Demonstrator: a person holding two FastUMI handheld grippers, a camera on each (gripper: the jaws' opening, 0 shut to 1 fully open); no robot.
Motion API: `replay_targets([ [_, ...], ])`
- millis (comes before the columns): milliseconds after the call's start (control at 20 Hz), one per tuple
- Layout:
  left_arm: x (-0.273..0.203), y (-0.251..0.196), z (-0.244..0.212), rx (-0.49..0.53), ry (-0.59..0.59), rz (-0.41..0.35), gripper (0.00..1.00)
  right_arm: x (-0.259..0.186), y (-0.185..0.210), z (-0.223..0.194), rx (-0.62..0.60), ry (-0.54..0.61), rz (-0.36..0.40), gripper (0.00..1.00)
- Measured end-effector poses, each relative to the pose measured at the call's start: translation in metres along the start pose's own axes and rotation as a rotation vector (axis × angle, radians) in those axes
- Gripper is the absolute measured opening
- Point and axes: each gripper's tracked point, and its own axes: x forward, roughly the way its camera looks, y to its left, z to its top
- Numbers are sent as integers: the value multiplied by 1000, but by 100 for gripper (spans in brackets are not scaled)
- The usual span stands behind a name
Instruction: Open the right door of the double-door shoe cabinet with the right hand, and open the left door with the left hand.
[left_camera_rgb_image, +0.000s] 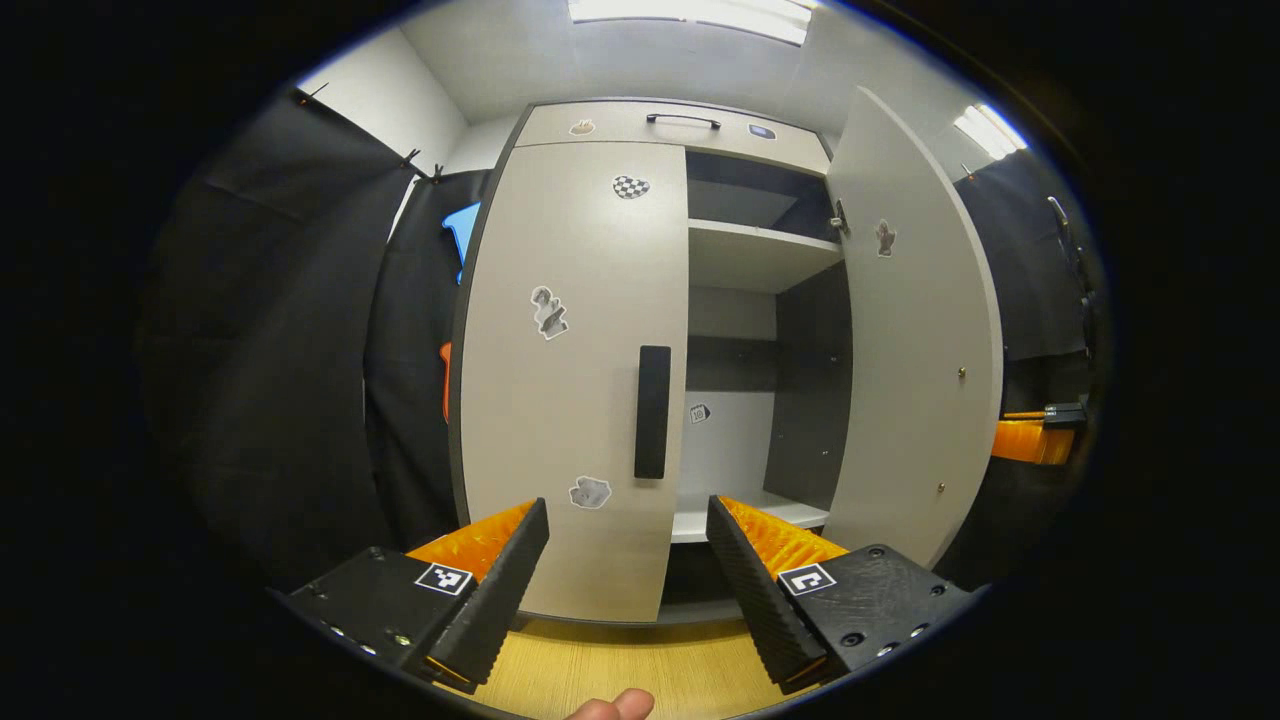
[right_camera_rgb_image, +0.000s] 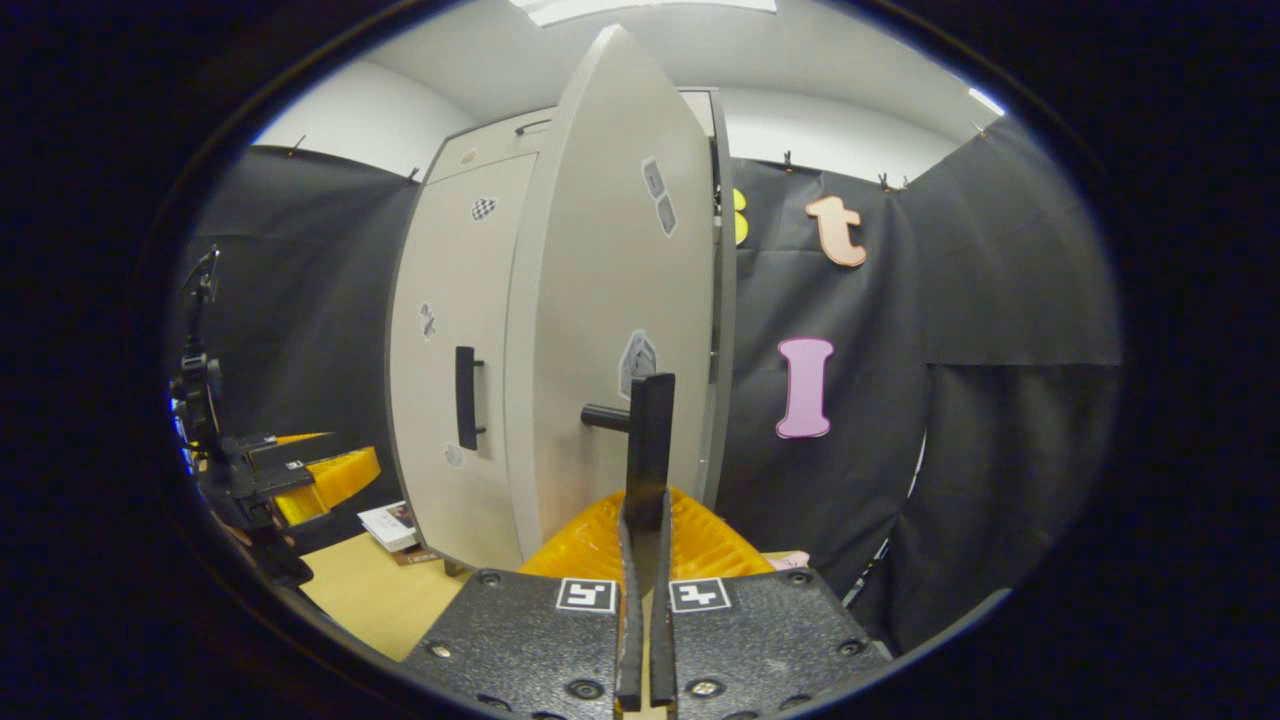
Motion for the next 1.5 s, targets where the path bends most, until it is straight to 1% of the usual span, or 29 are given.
replay_targets([
  [100,3,1,-2,3,2,10,95,0,-3,0,-7,-4,-13,6],
  [350,11,2,-9,2,14,9,95,-1,-26,1,-18,-14,-106,4],
  [550,17,1,-13,1,20,4,95,-1,-35,-1,28,-21,-136,4],
  [600,18,2,-13,0,20,5,84,-1,-32,0,39,-25,-128,3],
  [650,20,1,-15,-6,21,5,95,1,-30,0,35,-28,-121,2],
  [800,20,-8,-23,-24,41,-27,95,1,-37,2,7,-34,-128,3],
  [900,19,-5,-24,-5,42,-13,95,0,-37,2,19,-35,-138,2],
  [950,18,-3,-24,1,38,-6,95,-2,-36,1,27,-32,-146,3],
  [1050,20,-2,-24,-23,25,-8,95,-12,-40,0,13,-37,-181,4],
  [1150,18,-6,-29,-64,31,-30,95,-22,-40,1,9,-38,-210,3],
  [1250,17,-10,-34,-74,42,-52,95,-30,-38,2,-5,-43,-226,3],
  [1350,16,-6,-34,-58,42,-51,95,-32,-25,4,7,-57,-197,3],
  [1500,9,-4,-34,-45,27,-61,95,-33,-7,0,-1,-43,-150,4],
])
